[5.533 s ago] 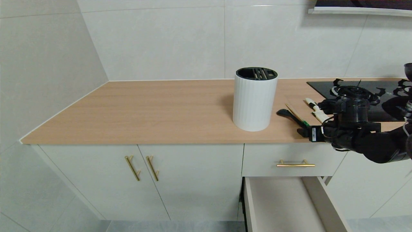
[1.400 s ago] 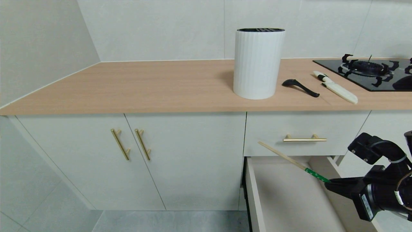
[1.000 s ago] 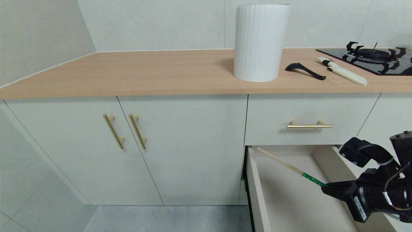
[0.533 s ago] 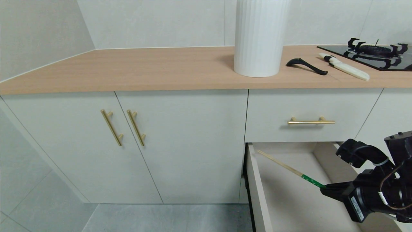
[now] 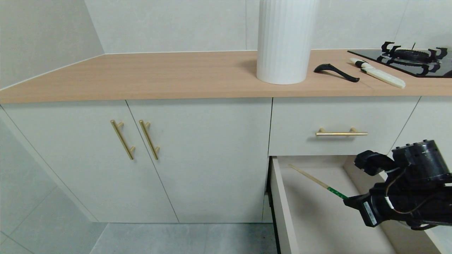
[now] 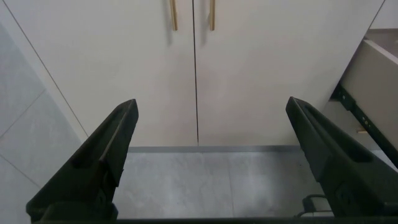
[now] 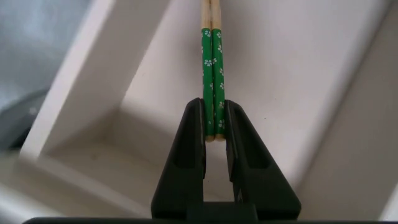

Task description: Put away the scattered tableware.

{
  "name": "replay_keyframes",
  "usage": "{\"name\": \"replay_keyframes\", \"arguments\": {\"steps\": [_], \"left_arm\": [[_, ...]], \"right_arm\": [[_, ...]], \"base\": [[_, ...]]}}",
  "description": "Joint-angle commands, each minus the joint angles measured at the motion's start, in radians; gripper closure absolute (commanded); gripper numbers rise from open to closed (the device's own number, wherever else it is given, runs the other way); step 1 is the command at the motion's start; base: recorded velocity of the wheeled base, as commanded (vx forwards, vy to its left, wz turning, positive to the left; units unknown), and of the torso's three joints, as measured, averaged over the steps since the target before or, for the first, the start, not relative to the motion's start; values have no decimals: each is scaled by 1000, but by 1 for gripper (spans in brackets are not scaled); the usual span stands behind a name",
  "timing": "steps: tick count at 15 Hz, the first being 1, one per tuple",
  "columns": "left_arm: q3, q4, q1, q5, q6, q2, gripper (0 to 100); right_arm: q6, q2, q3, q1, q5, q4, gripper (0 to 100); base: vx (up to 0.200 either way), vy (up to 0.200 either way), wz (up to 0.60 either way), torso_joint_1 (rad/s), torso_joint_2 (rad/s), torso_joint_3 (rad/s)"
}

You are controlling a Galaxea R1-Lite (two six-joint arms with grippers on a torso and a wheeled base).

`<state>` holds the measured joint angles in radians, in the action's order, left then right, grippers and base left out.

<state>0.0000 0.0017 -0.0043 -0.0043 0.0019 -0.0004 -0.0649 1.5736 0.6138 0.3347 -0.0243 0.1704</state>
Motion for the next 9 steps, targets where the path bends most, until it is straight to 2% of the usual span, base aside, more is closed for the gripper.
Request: {"name": "replay_keyframes", "arguments": {"steps": [1, 3, 5, 7, 9], "left_arm": [[0, 0, 0, 0, 0, 0, 0], [0, 0, 0, 0, 0, 0, 0], [0, 0, 0, 0, 1, 0, 0], [0, 0, 0, 0, 1, 0, 0], [0, 0, 0, 0, 0, 0, 0]], "right_arm": [[119, 194, 73, -2, 12, 15, 100], [191, 296, 119, 10, 27, 29, 100], [312, 425, 139, 32, 83, 123, 100], [341, 505, 130, 49, 92, 221, 100], [347, 571, 121, 60, 113, 254, 100]], "base": [[0, 0, 0, 0, 0, 0], [0, 0, 0, 0, 0, 0], [0, 0, 0, 0, 0, 0], [0, 0, 0, 0, 0, 0], [0, 0, 0, 0, 0, 0]]}}
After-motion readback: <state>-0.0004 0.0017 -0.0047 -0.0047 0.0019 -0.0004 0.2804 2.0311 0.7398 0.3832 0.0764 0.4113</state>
